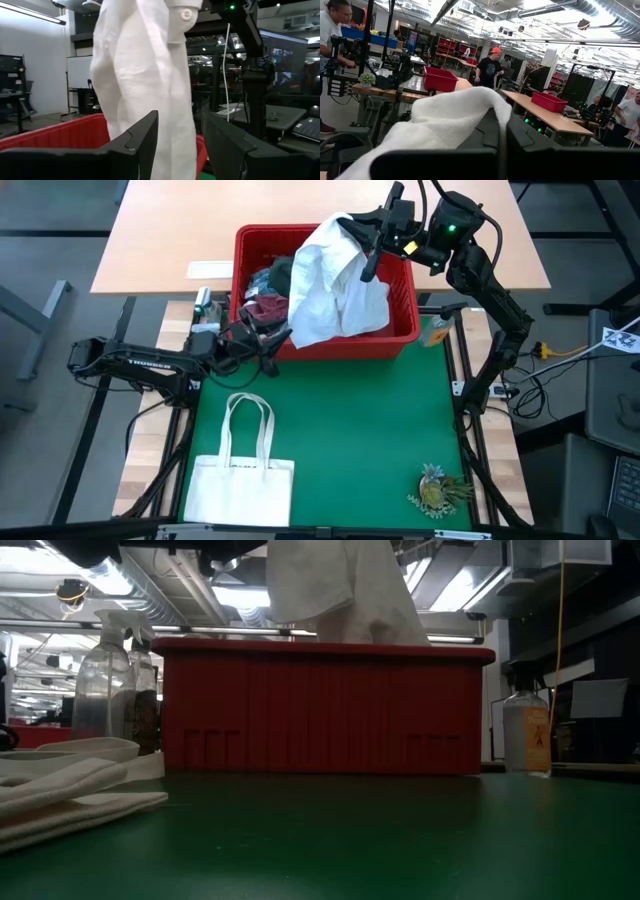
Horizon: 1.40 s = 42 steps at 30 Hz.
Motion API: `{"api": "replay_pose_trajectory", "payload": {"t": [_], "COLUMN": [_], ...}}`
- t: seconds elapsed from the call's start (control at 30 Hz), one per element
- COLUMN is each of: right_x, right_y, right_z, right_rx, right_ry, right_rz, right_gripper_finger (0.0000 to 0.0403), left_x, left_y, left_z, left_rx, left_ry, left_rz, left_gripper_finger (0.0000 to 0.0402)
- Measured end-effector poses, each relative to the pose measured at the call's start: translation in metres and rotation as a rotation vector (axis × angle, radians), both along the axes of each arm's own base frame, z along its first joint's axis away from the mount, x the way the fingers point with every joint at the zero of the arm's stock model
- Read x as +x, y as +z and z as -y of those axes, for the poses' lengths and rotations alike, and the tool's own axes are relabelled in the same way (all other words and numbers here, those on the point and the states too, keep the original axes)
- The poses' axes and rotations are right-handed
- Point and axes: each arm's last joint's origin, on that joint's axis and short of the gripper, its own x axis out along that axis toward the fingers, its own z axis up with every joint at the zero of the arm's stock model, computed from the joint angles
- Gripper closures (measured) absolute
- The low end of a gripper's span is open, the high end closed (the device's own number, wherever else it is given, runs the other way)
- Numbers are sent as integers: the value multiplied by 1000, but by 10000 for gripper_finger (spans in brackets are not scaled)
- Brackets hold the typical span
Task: Fold Laundry from Bin
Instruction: Fold the white polo shirt
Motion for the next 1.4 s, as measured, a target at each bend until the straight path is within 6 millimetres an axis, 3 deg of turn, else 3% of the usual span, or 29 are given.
{"api": "replay_pose_trajectory", "payload": {"t": [0.33, 0.7, 0.8, 0.9, 1.03, 1.17, 1.4], "right_x": [0, 0, 0, 0, 0, -2, -27], "right_y": [0, 0, 0, 0, 0, 1, 17], "right_z": [0, 0, 0, 0, 0, 1, -6], "right_rx": [-1, -1, -1, -1, -1, -14, -83], "right_ry": [0, 0, 1, 0, 0, -44, -205], "right_rz": [2, 2, 2, 2, 2, 1, 34], "right_gripper_finger": [400, 400, 400, 400, 400, 400, 400], "left_x": [0, 10, 12, 11, 7, -4, -44], "left_y": [-1, -14, -17, -17, -8, 9, 47], "left_z": [-3, -20, -23, -26, -26, -24, -17], "left_rx": [-7, -11, -12, -12, 21, 108, 247], "left_ry": [28, 77, 86, 100, 111, 143, 275], "left_rz": [-1, -63, -77, -73, -3, 90, 212], "left_gripper_finger": [254, 255, 274, 323, 392, 398, 400]}}
